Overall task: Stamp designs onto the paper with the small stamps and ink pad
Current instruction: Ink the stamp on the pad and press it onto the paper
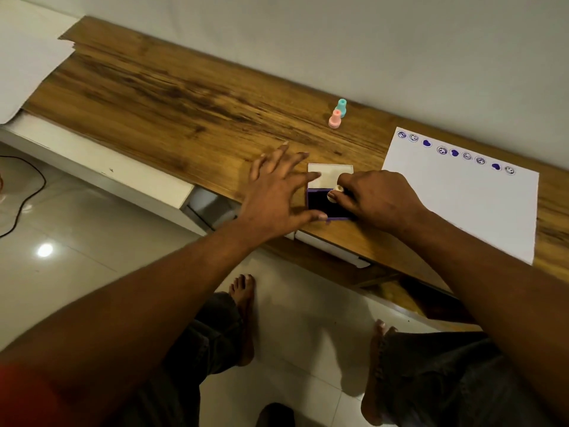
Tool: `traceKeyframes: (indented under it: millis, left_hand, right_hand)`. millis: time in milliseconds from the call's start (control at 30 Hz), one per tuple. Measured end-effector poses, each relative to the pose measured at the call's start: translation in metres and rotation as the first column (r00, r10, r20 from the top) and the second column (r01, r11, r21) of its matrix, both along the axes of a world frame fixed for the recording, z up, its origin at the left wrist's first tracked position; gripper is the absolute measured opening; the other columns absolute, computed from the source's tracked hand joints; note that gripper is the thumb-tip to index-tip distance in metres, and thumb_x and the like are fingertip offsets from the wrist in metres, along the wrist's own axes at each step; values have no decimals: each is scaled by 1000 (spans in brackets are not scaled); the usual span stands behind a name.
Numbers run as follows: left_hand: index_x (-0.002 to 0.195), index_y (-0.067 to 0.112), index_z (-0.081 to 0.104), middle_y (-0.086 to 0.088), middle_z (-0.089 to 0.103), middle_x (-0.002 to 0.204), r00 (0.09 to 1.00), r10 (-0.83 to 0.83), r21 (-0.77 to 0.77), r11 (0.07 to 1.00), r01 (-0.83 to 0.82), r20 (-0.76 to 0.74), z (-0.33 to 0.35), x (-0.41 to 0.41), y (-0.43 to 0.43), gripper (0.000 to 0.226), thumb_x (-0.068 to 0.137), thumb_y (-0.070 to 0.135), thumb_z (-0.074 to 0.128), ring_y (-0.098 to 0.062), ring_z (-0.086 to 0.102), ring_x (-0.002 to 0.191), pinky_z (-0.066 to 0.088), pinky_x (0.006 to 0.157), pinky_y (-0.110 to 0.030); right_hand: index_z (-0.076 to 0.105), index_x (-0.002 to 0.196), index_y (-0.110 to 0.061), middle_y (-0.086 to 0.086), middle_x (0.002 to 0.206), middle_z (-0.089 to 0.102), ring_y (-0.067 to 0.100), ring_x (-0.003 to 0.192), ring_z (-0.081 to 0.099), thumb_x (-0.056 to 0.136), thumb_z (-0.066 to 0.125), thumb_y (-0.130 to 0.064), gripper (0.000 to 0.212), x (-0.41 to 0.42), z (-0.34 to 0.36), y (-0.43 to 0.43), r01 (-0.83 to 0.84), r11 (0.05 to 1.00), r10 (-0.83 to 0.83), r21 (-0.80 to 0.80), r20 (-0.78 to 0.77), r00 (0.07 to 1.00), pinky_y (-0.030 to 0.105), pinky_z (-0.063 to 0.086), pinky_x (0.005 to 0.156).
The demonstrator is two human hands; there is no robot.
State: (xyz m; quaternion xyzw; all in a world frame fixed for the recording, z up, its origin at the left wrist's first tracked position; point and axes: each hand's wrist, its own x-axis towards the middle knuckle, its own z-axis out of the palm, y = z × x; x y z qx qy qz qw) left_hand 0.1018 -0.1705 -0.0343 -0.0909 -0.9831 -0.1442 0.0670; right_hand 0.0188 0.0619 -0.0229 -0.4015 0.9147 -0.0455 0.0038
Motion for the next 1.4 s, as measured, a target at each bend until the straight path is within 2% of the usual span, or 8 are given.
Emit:
traceKeyframes:
  millis: [133, 300, 467, 567, 700, 967, 1267, 1400]
  left_hand:
    - [140, 42, 63, 1, 23, 173, 998, 14, -22, 1000, -13, 57, -13, 1, 7, 79, 77, 90, 54, -28, -5, 162, 4, 125, -62]
    - [135, 44, 66, 0, 21, 174, 997, 53, 75, 996, -57, 53, -18, 1, 6, 80, 73, 92, 50, -29, -11, 162, -2, 123, -63]
    - [137, 47, 64, 0, 12, 176, 989, 86, 125, 987, -101, 121, -19, 1, 6, 81, 70, 91, 55, -32, -24, 159, -7, 122, -68]
    - [135, 48, 64, 0, 11, 176, 985, 93, 166, 979, -117, 146, -21, 0, 7, 81, 67, 92, 57, -32, -28, 157, -9, 121, -70]
    - [132, 49, 66, 2, 11, 176, 984, 110, 203, 970, -137, 138, -22, 0, 6, 81, 64, 91, 59, -32, -27, 158, -9, 121, -69]
    - [131, 49, 67, 3, 10, 176, 980, 112, 231, 961, -150, 167, -23, -3, 8, 74, 65, 82, 70, -31, -28, 157, -11, 121, -67]
    - [126, 47, 67, 2, 8, 176, 975, 118, 148, 978, -146, 186, -16, -9, 10, 76, 60, 85, 68, -28, -33, 155, -10, 121, -67]
    - [129, 47, 64, 3, 7, 176, 958, 132, 43, 988, -148, 254, -3, -14, 13, 80, 61, 89, 69, -27, -31, 156, -7, 121, -66]
  right_hand:
    - [63, 110, -22, 3, 90, 72, 11, 67, 51, 103, 41, -57, 41, 1, -2, 1, -1, 999, 0, -35, -9, 1000, 22, 34, 53]
    - [62, 115, -21, 6, 101, 73, 17, 77, 61, 104, 40, -56, 43, 5, 12, 1, 33, 999, -33, -1, 33, 999, 29, 50, 61]
    - [62, 99, -20, 1, 80, 69, 12, 62, 45, 106, 43, -54, 40, 3, 62, -9, 41, 962, -109, -270, -242, 964, 19, 17, 53]
    - [60, 101, -18, 2, 81, 67, 18, 61, 54, 106, 46, -50, 36, 7, 68, -14, -36, 948, -83, -317, -355, 931, 24, 28, 55]
    - [62, 121, -15, 8, 100, 70, 25, 84, 66, 107, 41, -46, 39, 34, 18, -27, 63, 989, -51, 137, -92, 994, 32, 47, 64]
    - [56, 123, -11, 9, 101, 68, 25, 81, 68, 103, 54, -39, 34, 47, 5, -36, 217, 902, -163, 373, -171, 972, 34, 42, 55]
    - [53, 126, -14, 10, 107, 70, 26, 88, 68, 105, 48, -43, 36, 45, 3, -30, 212, 952, -204, 219, -60, 977, 37, 53, 64]
    - [58, 115, -21, 2, 93, 71, 17, 70, 56, 107, 28, -56, 46, 30, 7, -19, 202, 979, -202, 43, -2, 979, 30, 41, 57]
